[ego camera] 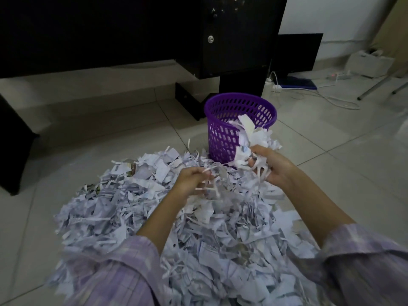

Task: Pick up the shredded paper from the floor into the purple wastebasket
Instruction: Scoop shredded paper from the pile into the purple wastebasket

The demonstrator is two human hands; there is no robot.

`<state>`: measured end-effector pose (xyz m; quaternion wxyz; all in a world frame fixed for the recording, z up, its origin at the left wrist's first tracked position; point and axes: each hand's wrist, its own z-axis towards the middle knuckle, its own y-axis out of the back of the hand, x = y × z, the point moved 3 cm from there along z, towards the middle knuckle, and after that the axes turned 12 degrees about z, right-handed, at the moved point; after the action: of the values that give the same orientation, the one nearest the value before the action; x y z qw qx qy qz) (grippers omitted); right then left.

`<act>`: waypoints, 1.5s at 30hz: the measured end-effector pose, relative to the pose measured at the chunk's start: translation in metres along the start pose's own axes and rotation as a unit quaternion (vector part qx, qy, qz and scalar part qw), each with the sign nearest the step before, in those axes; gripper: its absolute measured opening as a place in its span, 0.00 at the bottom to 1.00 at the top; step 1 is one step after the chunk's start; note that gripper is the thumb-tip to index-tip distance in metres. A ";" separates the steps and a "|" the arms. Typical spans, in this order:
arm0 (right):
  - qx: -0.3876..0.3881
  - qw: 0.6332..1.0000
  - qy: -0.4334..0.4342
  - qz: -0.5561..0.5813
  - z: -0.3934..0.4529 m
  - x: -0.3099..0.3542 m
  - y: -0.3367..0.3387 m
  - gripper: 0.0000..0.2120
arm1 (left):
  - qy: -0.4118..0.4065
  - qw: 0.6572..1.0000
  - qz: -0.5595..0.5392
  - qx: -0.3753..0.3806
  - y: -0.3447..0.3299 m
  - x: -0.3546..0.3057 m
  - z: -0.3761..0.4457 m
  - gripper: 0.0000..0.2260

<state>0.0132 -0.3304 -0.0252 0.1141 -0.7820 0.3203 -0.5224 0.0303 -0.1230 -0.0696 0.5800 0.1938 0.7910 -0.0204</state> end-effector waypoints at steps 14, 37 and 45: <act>-0.035 0.967 0.031 -0.250 0.013 -0.059 -0.010 0.28 | 0.034 0.981 -0.192 -0.016 -0.041 -0.031 0.001 0.11; 0.001 0.968 0.107 -0.229 0.033 0.012 -0.036 0.43 | -0.076 0.967 0.087 -0.227 -0.004 -0.078 0.021 0.12; -0.010 0.961 0.172 -0.218 0.054 0.107 -0.080 0.36 | -0.081 0.899 0.310 -0.300 0.007 -0.142 0.063 0.21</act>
<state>0.1189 -0.3441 0.0724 -0.0673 -0.7324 0.1621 -0.6579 0.1257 -0.1727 0.0425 0.6496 0.2434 0.6100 0.3830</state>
